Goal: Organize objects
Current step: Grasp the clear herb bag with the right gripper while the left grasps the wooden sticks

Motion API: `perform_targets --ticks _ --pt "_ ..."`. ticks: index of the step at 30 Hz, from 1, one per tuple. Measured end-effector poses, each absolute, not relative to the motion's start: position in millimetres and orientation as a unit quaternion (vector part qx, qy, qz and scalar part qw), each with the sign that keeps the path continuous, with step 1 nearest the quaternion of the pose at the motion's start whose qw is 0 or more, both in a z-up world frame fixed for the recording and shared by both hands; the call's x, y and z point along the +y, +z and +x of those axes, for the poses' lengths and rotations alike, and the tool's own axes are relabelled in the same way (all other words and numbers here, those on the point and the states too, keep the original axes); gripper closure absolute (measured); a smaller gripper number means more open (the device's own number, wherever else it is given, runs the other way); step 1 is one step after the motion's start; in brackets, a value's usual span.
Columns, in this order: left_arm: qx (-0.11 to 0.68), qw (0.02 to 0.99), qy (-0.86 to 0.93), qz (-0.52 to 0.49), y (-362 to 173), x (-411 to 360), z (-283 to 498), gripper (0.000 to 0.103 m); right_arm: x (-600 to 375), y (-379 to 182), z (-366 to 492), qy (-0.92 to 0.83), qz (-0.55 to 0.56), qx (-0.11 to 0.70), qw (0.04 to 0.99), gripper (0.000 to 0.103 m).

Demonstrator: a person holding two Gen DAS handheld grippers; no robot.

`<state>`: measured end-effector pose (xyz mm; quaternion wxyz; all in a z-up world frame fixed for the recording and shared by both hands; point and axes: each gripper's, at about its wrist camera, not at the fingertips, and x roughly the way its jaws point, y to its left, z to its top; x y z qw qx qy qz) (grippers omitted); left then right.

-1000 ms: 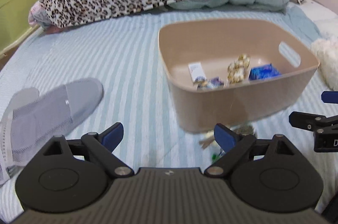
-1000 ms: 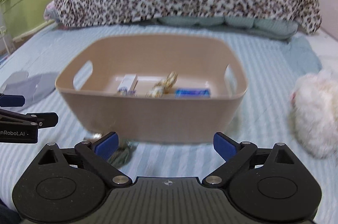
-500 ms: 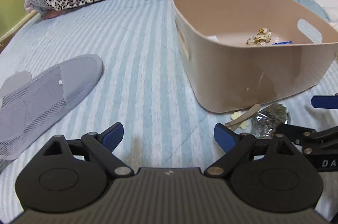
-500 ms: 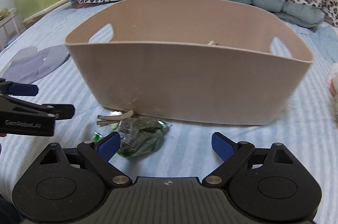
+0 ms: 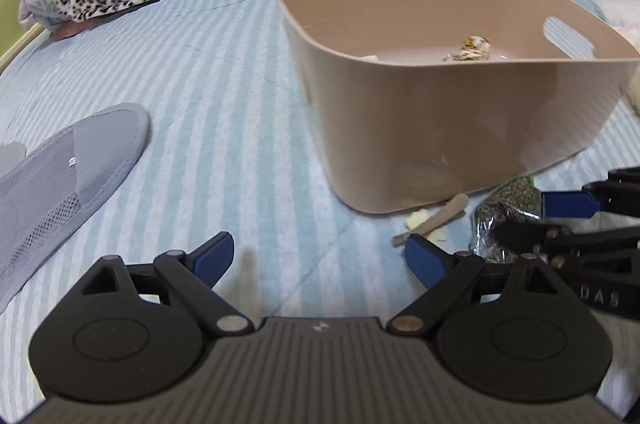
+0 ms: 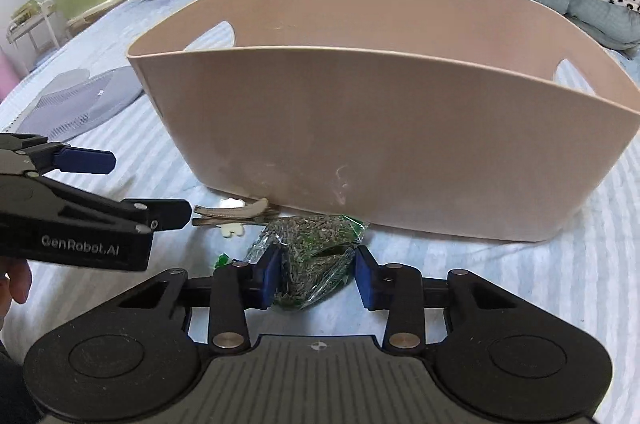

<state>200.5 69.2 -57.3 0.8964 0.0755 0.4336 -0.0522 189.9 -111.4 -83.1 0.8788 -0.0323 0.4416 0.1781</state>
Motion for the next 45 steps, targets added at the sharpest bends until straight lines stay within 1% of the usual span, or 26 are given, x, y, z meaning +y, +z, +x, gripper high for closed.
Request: perform_targets --ticks 6,10,11,12,13,16,18,19,21,25,28,30,31,32,33,34,35,37,38,45 --pt "0.439 0.892 -0.079 0.071 -62.5 50.4 200.6 0.010 -134.7 -74.3 187.1 0.144 -0.064 0.444 0.882 0.072" --pt "0.434 0.893 -0.089 0.082 -66.2 31.2 204.5 0.010 -155.8 -71.1 193.6 0.130 -0.050 0.452 0.881 0.071" --pt "0.433 0.893 -0.090 0.082 -67.6 27.3 206.3 0.010 -159.8 -70.7 194.4 0.129 -0.046 0.454 0.881 0.068" --pt "0.434 0.893 -0.090 0.079 -69.4 23.9 208.2 0.010 -162.8 -70.4 194.6 0.126 -0.045 0.454 0.881 0.059" --pt "0.435 0.893 -0.090 0.075 -71.0 21.8 210.0 0.010 -164.9 -70.3 194.4 0.124 -0.046 0.453 0.882 0.058" --pt "0.440 0.892 -0.082 0.065 -76.3 16.9 215.9 0.010 -168.0 -69.4 194.1 0.124 -0.039 0.449 0.884 0.047" --pt "0.439 0.894 -0.074 0.059 -79.1 15.2 218.6 0.010 -168.6 -69.4 194.4 0.132 -0.029 0.445 0.885 0.035" --pt "0.438 0.894 -0.071 0.055 -79.6 14.7 220.2 0.010 -168.2 -69.9 194.9 0.136 -0.025 0.445 0.885 0.033" --pt "0.437 0.896 -0.061 0.044 -81.1 15.3 223.8 0.011 -165.5 -72.4 196.1 0.140 -0.024 0.445 0.884 0.025" --pt "0.437 0.898 -0.051 0.024 -82.4 19.0 228.1 0.015 -161.3 -81.6 201.1 0.136 -0.025 0.441 0.887 0.023" --pt "0.432 0.899 -0.055 0.035 -80.2 19.1 225.3 0.028 -164.2 -85.5 204.8 0.140 -0.009 0.444 0.885 0.023" --pt "0.432 0.900 -0.059 0.032 -77.1 20.2 223.9 0.045 -165.8 -86.0 203.7 0.147 -0.004 0.441 0.885 0.037" --pt "0.431 0.900 -0.057 0.031 -75.5 21.2 223.0 0.049 -165.9 -85.9 203.3 0.151 -0.002 0.441 0.885 0.042" --pt "0.431 0.900 -0.057 0.029 -74.4 21.8 221.9 0.058 -165.8 -85.1 202.3 0.156 0.001 0.441 0.884 0.047" --pt "0.431 0.900 -0.059 0.025 -74.9 22.0 220.5 0.060 -165.8 -84.8 201.2 0.156 0.001 0.441 0.884 0.050" --pt "0.430 0.900 -0.060 0.024 -75.2 22.5 219.4 0.060 -166.0 -85.0 199.7 0.155 -0.001 0.439 0.885 0.055" --pt "0.430 0.900 -0.061 0.024 -75.3 22.9 218.5 0.060 -166.6 -85.5 198.9 0.154 -0.003 0.439 0.885 0.064" --pt "0.430 0.900 -0.060 0.018 -74.9 24.5 215.6 0.061 -169.3 -84.7 197.2 0.153 0.002 0.441 0.884 0.067" --pt "0.430 0.901 -0.059 0.014 -74.7 23.9 213.5 0.061 -170.9 -84.3 197.6 0.153 0.008 0.442 0.884 0.070" --pt "0.424 0.903 -0.060 0.010 -70.8 23.5 200.5 0.061 -173.5 -82.0 192.2 0.152 0.011 0.438 0.886 0.072"
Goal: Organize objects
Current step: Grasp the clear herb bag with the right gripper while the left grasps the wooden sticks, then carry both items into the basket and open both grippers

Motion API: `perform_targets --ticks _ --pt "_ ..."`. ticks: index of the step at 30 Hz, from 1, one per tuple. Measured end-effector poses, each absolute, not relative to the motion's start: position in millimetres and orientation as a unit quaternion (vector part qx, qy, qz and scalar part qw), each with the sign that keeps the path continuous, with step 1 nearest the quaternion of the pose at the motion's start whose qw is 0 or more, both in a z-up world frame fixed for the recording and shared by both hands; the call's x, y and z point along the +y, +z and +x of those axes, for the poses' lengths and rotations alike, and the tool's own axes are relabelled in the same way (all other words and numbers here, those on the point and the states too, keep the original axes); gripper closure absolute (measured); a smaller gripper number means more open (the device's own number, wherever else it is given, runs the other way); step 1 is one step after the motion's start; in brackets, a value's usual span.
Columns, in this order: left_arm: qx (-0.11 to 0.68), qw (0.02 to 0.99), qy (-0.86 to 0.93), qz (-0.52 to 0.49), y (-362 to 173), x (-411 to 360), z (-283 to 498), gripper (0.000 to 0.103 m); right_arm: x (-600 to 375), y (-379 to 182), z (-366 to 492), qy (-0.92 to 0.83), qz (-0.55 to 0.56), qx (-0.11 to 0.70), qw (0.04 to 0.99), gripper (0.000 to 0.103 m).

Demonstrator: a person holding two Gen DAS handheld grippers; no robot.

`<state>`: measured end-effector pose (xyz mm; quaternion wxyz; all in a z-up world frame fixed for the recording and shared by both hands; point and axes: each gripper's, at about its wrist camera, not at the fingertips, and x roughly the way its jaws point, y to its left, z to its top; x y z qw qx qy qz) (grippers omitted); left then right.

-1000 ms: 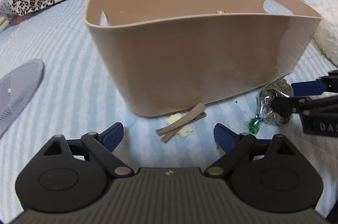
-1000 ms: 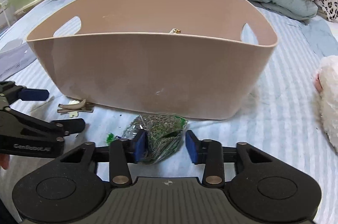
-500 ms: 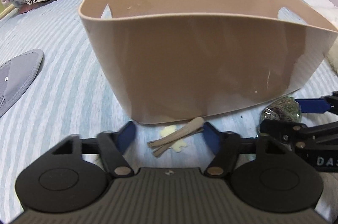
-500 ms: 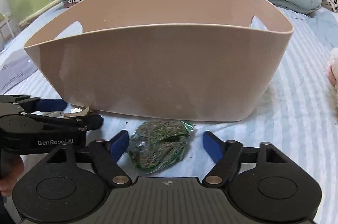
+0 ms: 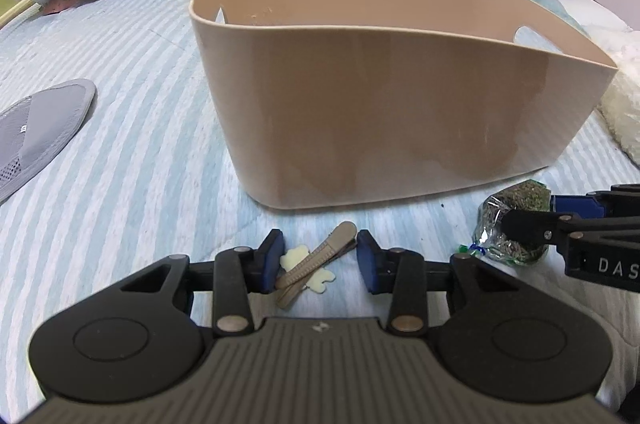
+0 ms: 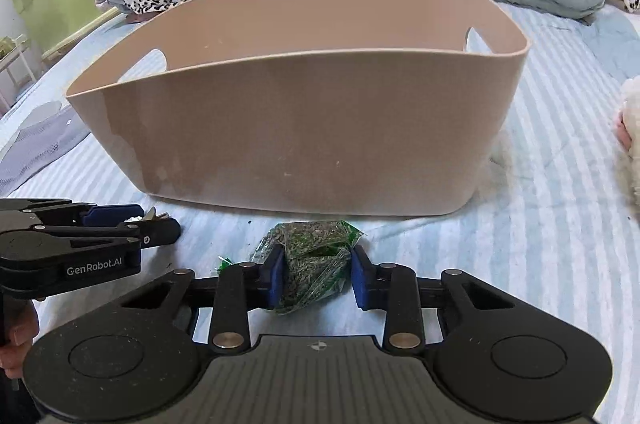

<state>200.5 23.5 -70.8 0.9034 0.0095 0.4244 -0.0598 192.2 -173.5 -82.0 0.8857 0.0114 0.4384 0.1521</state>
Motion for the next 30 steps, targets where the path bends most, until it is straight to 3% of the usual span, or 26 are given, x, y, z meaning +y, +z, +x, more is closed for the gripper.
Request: perform_targets --ticks 15,30 --pt "0.386 0.920 -0.066 0.013 -32.2 22.5 161.1 0.061 -190.5 -44.2 159.0 0.163 0.020 0.401 0.901 0.072" --pt "0.293 0.953 -0.072 -0.006 52.0 17.9 178.5 0.061 -215.1 46.1 169.2 0.153 0.057 0.280 0.946 0.072"
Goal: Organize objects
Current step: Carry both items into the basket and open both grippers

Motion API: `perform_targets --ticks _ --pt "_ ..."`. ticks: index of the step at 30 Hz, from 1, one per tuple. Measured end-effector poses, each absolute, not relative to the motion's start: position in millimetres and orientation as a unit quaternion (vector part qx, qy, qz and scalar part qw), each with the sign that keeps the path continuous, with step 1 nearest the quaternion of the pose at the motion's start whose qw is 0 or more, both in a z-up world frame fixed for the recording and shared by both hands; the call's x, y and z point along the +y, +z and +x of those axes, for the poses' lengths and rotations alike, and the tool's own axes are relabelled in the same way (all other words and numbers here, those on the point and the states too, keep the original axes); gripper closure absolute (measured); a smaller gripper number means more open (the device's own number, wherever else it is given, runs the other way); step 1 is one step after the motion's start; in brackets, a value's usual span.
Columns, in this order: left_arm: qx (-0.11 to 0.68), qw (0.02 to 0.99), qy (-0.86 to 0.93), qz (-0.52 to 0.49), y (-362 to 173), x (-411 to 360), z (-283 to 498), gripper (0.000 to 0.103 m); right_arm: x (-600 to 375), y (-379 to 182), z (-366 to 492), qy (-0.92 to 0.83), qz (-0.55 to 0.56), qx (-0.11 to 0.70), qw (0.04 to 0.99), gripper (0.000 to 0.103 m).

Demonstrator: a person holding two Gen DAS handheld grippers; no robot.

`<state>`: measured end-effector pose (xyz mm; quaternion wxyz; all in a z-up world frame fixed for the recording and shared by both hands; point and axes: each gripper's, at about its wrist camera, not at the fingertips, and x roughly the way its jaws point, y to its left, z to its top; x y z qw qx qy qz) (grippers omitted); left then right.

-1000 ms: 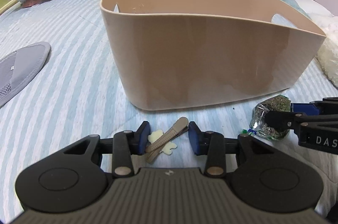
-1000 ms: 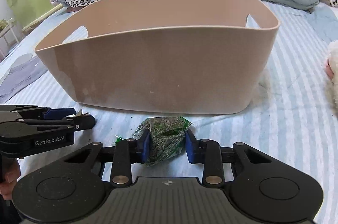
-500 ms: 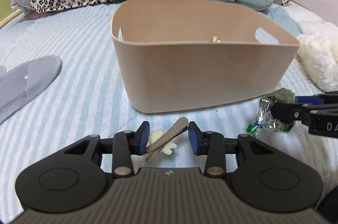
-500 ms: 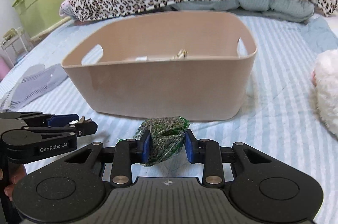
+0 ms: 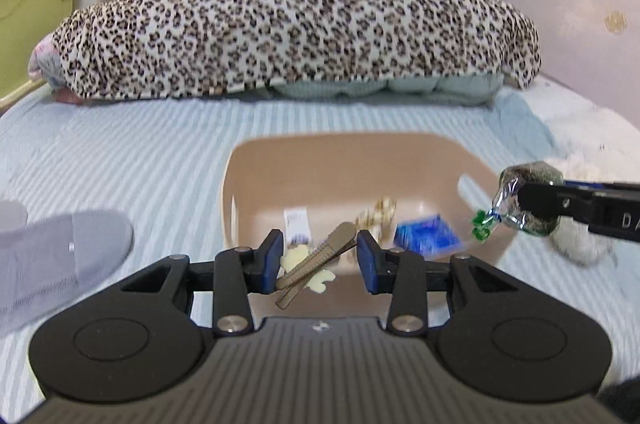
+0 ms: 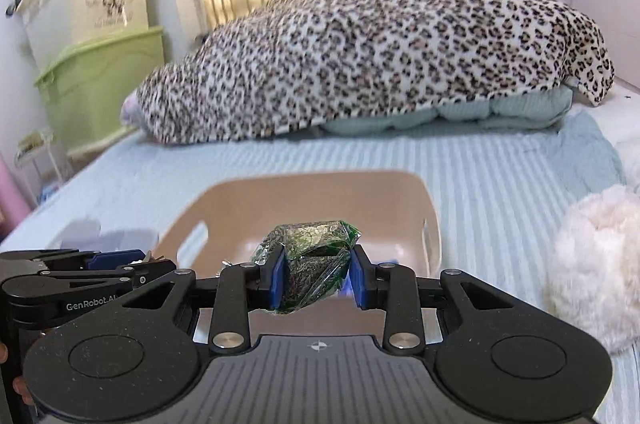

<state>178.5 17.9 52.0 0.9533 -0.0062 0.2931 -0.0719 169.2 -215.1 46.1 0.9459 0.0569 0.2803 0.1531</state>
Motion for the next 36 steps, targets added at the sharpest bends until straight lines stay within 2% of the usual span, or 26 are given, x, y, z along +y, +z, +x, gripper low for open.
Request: perform_targets --ticks 8,18,25,26,27,28,30,33,36 --pt "0.308 0.949 -0.057 0.017 40.5 -10.7 237.9 0.061 -203.8 49.6 215.0 0.131 0.046 0.276 0.951 0.072" --pt "0.394 0.918 -0.017 0.036 -22.7 -21.6 288.3 0.061 -188.5 -2.0 269.0 0.085 0.016 0.347 0.934 0.072" --pt "0.427 0.904 -0.005 0.032 -34.8 -16.5 293.8 0.060 -184.0 -30.0 280.5 0.062 -0.010 0.393 0.917 0.071" --pt "0.428 0.903 -0.005 0.032 -33.7 -15.9 293.6 0.059 -182.7 -31.3 280.2 0.061 -0.017 0.394 0.917 0.065" --pt "0.427 0.904 -0.005 0.033 -32.2 -15.3 292.7 0.054 -181.5 -31.7 279.2 0.059 -0.022 0.393 0.917 0.057" --pt "0.426 0.904 -0.005 0.032 -30.3 -15.1 292.3 0.049 -180.8 -31.3 278.0 0.062 -0.023 0.394 0.917 0.054" --pt "0.424 0.905 -0.013 0.025 -25.6 -13.7 290.2 0.037 -181.7 -28.5 277.1 0.062 -0.018 0.394 0.917 0.036" --pt "0.424 0.905 -0.020 0.018 -16.6 -16.6 287.2 0.030 -184.7 -21.4 274.4 0.063 -0.010 0.384 0.921 0.027" --pt "0.417 0.909 -0.017 0.017 -7.3 -20.1 282.7 0.021 -187.5 -13.0 270.0 0.061 -0.008 0.375 0.925 0.023"
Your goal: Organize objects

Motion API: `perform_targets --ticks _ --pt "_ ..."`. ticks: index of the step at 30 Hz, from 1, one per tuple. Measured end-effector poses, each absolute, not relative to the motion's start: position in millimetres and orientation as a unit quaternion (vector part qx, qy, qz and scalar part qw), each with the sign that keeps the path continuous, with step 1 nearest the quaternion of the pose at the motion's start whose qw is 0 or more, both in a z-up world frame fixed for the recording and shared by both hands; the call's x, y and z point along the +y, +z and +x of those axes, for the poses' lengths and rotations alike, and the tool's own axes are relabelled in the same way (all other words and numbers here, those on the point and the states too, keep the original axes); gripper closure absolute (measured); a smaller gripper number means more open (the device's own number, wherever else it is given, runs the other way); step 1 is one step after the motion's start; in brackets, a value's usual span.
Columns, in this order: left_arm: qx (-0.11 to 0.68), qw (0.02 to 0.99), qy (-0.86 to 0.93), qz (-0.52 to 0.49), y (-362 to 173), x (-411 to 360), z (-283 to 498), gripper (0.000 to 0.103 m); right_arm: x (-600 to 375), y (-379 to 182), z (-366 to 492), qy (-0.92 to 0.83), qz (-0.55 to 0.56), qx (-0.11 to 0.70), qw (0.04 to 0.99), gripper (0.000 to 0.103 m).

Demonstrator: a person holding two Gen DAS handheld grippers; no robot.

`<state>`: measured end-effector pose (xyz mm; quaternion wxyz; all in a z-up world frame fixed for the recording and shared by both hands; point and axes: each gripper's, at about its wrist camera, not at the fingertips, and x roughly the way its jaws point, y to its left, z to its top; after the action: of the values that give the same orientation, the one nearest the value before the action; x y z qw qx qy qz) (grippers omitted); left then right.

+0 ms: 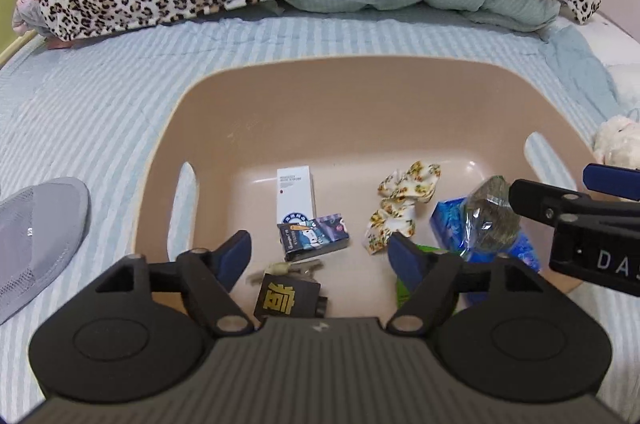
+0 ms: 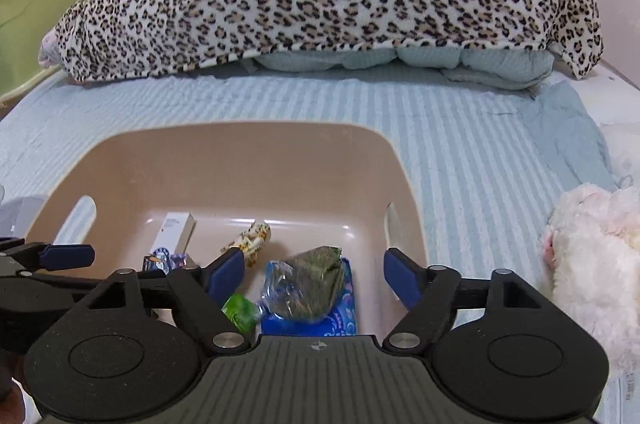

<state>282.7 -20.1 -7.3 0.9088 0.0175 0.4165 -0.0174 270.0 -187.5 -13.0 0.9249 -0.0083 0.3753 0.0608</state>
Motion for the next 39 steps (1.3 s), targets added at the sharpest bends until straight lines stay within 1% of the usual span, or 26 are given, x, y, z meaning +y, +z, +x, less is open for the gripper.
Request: perform_targets --ticks 2,5,6,13,21,23,26,39 --pt "0.406 0.914 -0.013 0.017 0.1 -20.5 278.2 0.019 -190.7 -7.0 267.0 0.058 -0.007 0.369 0.928 0.021" --pt "0.400 0.916 -0.013 0.015 11.1 -19.7 272.0 0.019 -197.3 3.3 257.9 0.055 0.002 0.358 0.932 0.014" --pt "0.397 0.918 -0.013 0.015 15.2 -19.5 268.8 0.019 -199.2 6.3 255.2 0.055 0.004 0.355 0.933 0.013" --pt "0.379 0.925 -0.017 0.025 41.0 -22.4 236.0 0.019 -213.6 28.1 222.5 0.049 0.012 0.345 0.937 0.012" --pt "0.368 0.929 -0.024 0.024 64.5 -26.5 179.0 0.019 -223.0 43.2 169.4 0.046 0.013 0.343 0.938 0.011" --pt "0.365 0.931 -0.026 0.022 67.9 -26.2 162.1 0.019 -223.1 46.8 155.6 0.047 0.008 0.341 0.939 0.011" --pt "0.359 0.933 -0.025 0.019 71.8 -24.7 137.8 0.019 -222.5 50.7 134.9 0.051 0.001 0.337 0.940 0.008" --pt "0.345 0.938 -0.018 0.022 79.8 -10.5 59.7 0.018 -212.1 53.9 63.8 0.080 -0.004 0.331 0.940 0.005"
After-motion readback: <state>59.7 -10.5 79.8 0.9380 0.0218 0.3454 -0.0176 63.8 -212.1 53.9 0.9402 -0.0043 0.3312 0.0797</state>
